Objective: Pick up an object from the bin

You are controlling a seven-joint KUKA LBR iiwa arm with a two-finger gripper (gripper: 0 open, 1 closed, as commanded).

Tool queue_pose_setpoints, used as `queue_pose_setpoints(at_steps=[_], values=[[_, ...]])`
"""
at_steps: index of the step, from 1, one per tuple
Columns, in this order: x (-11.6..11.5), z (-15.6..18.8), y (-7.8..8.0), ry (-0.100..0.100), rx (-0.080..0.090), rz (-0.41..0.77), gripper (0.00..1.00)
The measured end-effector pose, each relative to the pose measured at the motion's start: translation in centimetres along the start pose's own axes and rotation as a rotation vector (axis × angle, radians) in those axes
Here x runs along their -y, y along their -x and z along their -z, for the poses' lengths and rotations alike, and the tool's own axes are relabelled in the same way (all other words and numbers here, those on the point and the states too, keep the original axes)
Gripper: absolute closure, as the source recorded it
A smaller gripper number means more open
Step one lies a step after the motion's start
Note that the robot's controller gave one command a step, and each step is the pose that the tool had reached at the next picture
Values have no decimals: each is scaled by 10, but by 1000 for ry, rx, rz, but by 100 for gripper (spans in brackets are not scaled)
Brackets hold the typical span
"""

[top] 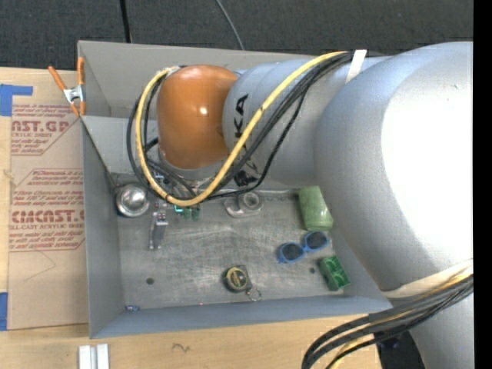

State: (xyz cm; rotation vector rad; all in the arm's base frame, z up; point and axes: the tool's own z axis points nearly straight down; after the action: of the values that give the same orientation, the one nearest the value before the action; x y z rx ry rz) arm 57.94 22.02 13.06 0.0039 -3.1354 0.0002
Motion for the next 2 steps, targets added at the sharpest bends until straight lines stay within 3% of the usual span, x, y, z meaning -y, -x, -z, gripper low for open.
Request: queue_pose_setpoints(at_steps=[1,2], values=[[-19,-62,-53,3,8,15,0],[-19,-58,-52,4,5,14,100]])
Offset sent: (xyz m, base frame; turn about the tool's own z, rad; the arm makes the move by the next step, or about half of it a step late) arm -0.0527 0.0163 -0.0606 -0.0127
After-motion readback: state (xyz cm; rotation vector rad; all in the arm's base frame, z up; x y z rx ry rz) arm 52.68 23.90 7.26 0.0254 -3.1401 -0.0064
